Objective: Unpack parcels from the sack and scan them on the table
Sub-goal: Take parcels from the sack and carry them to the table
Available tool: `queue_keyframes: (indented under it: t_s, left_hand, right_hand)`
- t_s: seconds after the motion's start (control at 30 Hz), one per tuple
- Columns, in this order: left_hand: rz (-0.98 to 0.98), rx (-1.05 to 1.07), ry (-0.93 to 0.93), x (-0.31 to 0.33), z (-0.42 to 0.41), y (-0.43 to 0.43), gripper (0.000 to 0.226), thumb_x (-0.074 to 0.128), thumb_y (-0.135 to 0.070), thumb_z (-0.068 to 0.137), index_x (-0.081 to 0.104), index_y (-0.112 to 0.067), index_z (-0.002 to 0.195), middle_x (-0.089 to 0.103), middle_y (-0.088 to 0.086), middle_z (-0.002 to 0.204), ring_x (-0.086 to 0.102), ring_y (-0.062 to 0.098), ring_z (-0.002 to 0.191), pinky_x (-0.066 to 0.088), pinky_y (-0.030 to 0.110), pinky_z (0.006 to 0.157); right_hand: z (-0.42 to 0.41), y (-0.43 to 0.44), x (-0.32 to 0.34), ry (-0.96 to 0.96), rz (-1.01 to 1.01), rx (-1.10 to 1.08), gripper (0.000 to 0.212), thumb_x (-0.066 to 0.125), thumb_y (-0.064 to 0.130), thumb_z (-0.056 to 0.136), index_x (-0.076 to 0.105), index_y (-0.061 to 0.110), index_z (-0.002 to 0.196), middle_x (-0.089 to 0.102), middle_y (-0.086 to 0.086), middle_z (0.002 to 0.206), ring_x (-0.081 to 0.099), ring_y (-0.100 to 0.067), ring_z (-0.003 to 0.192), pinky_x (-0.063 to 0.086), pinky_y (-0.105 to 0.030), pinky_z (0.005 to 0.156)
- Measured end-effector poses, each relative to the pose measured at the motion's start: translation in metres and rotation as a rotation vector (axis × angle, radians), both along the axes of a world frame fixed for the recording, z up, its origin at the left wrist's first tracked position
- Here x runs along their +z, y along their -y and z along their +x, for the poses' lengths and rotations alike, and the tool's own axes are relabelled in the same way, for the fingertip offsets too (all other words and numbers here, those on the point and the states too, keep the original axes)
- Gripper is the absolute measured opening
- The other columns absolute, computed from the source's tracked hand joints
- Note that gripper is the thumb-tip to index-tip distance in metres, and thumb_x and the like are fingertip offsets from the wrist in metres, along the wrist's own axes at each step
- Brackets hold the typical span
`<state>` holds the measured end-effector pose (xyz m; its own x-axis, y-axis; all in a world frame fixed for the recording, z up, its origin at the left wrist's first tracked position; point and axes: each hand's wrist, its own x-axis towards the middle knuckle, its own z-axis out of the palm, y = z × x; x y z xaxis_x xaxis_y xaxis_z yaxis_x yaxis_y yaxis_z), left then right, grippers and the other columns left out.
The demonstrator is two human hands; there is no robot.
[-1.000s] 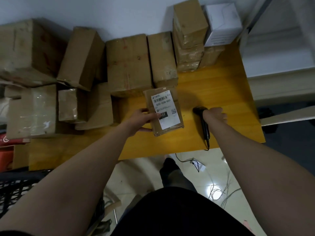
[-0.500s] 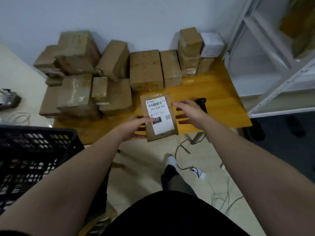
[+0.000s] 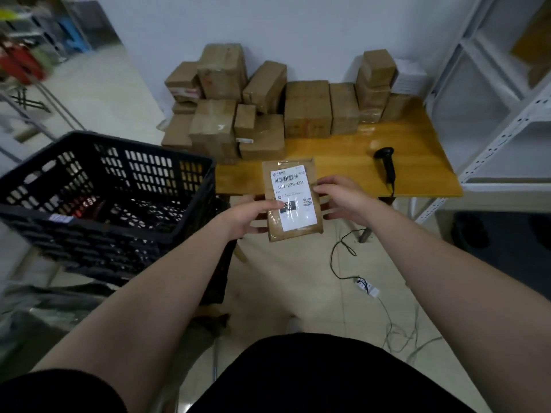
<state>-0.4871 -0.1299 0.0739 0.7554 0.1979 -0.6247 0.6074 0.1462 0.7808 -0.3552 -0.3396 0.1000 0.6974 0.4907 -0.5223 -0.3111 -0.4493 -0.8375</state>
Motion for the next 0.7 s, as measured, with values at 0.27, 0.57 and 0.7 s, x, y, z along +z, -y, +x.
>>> queue_keyframes:
  t_s: [0.27, 0.57, 0.7]
  left_hand:
    - [0.073, 0.116, 0.052, 0.015, -0.160, 0.021, 0.055, 0.090, -0.044, 0.068, 0.069, -0.031, 0.118, 0.078, -0.008, 0.110, 0.073, 0.013, 0.105, 0.057, 0.037, 0.077]
    - [0.033, 0.273, 0.088, 0.016, -0.326, 0.087, 0.062, 0.083, -0.033, 0.076, 0.061, -0.025, 0.133, 0.078, -0.003, 0.111, 0.072, 0.020, 0.109, 0.061, 0.047, 0.085]
    - [0.016, 0.370, 0.093, 0.022, -0.386, 0.099, 0.072, 0.085, -0.031, 0.069, 0.056, -0.026, 0.135, 0.078, 0.002, 0.113, 0.072, 0.026, 0.108, 0.059, 0.055, 0.092]
  right_hand:
    - [-0.142, 0.003, 0.009, 0.051, 0.071, 0.043, 0.011, 0.064, 0.025, 0.098, 0.067, 0.023, 0.108, 0.073, -0.008, 0.105, 0.070, -0.032, 0.098, 0.055, -0.055, 0.097]
    - [-0.326, 0.058, -0.010, 0.064, 0.215, -0.066, 0.021, 0.061, 0.014, 0.096, 0.066, 0.028, 0.111, 0.073, -0.002, 0.117, 0.069, -0.024, 0.108, 0.057, -0.041, 0.084]
    - [-0.378, 0.064, -0.003, 0.061, 0.236, -0.066, 0.025, 0.060, 0.014, 0.097, 0.067, 0.026, 0.117, 0.073, 0.001, 0.115, 0.069, -0.022, 0.107, 0.054, -0.034, 0.072]
